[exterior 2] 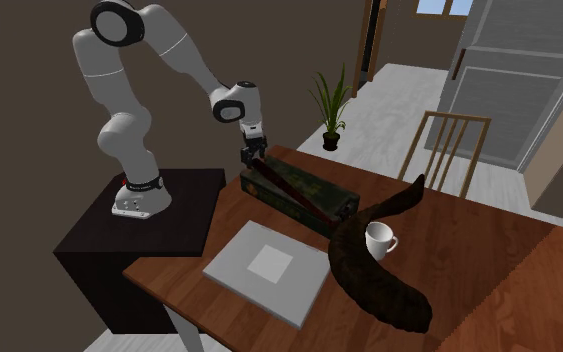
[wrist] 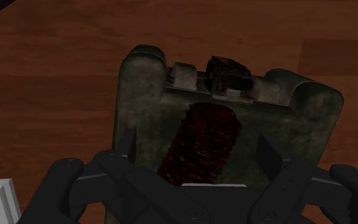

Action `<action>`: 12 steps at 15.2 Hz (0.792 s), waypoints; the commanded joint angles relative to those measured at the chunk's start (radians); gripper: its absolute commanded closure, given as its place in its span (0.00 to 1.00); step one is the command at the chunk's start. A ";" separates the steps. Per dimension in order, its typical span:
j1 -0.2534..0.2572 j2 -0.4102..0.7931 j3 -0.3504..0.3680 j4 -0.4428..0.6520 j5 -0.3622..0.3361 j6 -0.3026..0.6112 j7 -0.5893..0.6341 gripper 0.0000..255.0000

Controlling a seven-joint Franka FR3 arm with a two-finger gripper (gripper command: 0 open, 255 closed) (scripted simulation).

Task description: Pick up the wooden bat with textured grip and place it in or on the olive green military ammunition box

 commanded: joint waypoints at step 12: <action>0.009 -0.135 -0.008 0.020 0.047 -0.153 -0.035 0.00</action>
